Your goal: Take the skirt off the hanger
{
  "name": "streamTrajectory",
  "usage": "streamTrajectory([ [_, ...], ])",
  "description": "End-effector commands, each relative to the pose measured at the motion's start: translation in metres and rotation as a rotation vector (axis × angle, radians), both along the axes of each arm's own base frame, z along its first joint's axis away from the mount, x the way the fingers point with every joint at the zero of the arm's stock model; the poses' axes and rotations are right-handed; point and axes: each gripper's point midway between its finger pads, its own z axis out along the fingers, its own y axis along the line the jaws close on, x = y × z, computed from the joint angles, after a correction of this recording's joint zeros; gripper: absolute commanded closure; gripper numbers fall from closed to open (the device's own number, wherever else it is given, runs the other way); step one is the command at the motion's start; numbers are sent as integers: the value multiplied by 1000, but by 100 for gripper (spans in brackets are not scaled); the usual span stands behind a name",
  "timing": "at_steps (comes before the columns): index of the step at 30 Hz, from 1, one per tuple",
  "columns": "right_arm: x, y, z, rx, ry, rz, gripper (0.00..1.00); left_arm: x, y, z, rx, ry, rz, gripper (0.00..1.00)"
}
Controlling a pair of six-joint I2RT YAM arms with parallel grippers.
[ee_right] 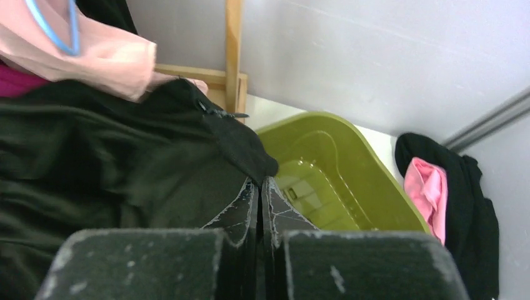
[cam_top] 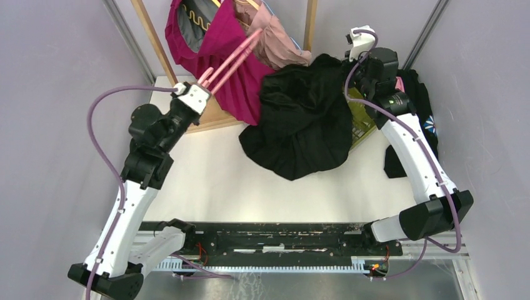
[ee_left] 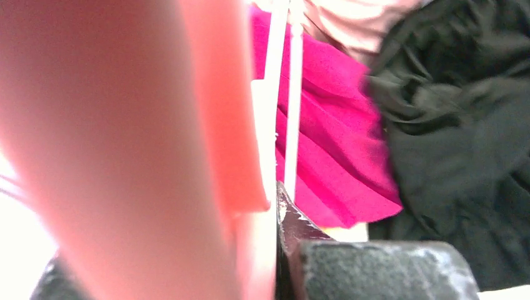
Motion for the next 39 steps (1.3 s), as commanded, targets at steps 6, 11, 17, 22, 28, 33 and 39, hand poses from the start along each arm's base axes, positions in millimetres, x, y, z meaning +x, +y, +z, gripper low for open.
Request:
streamTrajectory([
  [6, 6, -6, 4, 40, -12, -11, 99, -4, 14, 73, -150, -181, 50, 97],
  [11, -2, -4, 71, 79, -134, 11, 99, -2, 6, 61, -154, -151, 11, 97],
  [17, -8, -23, 183, 140, -355, -85, 99, -5, -8, 42, -167, -91, -61, 97],
  [22, -20, -50, 251, 183, -539, -206, 99, -8, -13, 25, -184, -51, -92, 97],
  [28, -25, -72, 285, 217, -666, -296, 99, -12, -19, 11, -198, -6, -121, 97],
  [33, 3, -70, 270, 204, -645, -303, 99, -12, -20, 1, -197, 17, -125, 97],
  [39, 28, -98, 268, 202, -667, -404, 99, -8, -27, -9, -208, 50, -154, 97],
])
